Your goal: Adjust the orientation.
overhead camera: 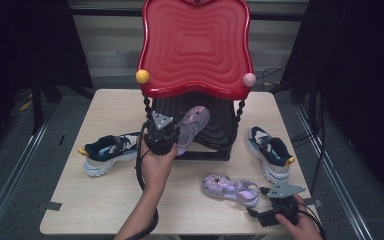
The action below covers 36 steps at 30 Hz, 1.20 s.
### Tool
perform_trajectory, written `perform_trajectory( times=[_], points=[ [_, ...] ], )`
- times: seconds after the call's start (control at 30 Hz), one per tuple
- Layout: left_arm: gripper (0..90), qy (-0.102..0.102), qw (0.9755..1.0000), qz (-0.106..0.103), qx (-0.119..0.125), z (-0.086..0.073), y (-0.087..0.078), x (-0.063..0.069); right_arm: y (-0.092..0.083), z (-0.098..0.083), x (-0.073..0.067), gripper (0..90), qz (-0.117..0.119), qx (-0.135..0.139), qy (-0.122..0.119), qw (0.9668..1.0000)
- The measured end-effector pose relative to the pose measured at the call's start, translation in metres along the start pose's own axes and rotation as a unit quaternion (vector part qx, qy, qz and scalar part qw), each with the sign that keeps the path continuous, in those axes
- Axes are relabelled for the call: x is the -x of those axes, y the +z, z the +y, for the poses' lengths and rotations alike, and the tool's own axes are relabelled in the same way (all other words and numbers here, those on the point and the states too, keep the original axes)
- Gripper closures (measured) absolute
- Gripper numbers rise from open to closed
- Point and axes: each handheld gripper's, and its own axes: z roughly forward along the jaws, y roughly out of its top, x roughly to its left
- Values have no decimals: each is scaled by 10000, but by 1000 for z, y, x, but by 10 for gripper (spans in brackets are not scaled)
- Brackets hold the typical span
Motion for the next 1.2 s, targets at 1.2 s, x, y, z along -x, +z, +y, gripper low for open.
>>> perform_trajectory(
  times=[1.2],
  points=[
    [689,347,9988,-329,-108,-5,3,11,0,0,0,122,-2,0,-2,10000]
  ],
)
